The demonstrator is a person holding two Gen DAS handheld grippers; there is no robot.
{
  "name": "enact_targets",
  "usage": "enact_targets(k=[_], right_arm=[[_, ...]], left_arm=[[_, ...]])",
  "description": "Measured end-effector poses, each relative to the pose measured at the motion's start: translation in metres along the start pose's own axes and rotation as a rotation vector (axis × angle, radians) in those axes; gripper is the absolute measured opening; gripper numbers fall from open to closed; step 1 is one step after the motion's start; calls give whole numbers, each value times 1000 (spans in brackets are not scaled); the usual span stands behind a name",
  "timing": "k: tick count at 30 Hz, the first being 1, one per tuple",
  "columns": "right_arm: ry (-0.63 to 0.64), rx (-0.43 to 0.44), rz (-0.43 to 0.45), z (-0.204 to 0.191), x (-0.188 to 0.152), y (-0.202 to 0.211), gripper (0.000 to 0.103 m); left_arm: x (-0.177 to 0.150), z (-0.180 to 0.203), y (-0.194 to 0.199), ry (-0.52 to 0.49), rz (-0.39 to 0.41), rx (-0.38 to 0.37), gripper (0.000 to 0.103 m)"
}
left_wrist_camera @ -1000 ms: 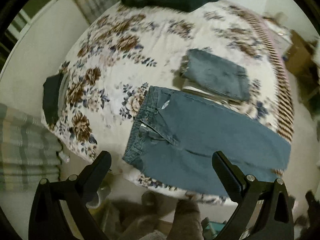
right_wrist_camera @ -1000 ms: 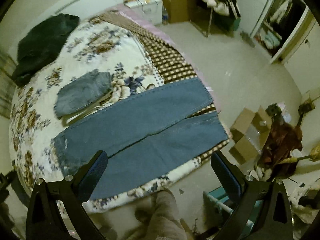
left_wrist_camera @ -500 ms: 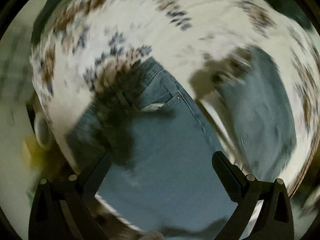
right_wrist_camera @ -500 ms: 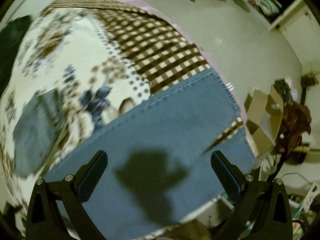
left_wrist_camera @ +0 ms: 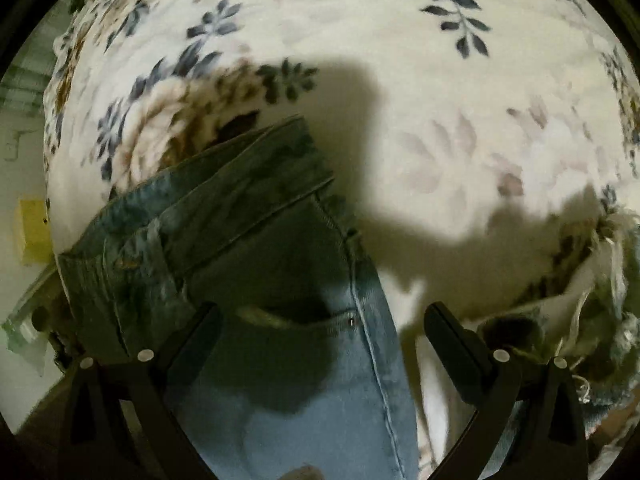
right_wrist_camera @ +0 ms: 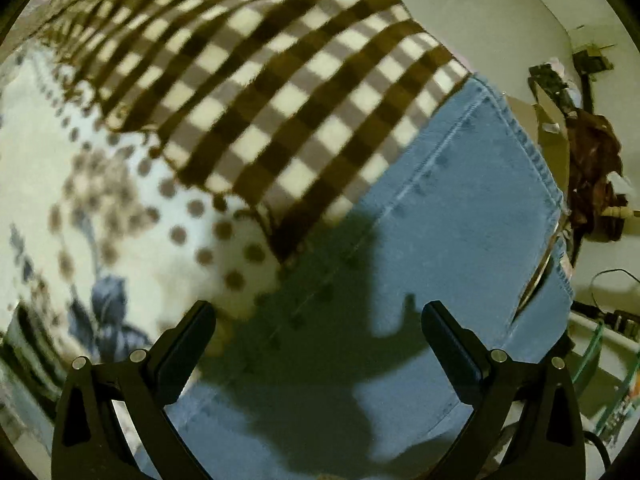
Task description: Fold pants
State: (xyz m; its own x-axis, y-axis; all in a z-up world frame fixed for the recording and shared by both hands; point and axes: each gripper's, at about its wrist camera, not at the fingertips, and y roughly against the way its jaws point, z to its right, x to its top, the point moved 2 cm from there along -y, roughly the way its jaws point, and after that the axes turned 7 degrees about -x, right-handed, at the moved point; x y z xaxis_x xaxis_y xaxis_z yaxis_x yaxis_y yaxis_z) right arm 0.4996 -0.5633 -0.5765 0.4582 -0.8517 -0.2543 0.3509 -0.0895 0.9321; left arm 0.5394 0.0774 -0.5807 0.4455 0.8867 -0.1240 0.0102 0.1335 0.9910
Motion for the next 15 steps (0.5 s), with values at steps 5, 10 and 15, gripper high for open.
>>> enact_targets(k=[5,10,15], right_arm=[[-40,8,-55,-3,2,-19,95],[-14,27,-43,-5,5,-22,77],[28,52,-25,3,-5,-10,10]], left_arm=[[15,10,-5,-53,10,11,81],[29,15,-5,-124,11,-54,29],[37,4,16,-158,44,-157,9]])
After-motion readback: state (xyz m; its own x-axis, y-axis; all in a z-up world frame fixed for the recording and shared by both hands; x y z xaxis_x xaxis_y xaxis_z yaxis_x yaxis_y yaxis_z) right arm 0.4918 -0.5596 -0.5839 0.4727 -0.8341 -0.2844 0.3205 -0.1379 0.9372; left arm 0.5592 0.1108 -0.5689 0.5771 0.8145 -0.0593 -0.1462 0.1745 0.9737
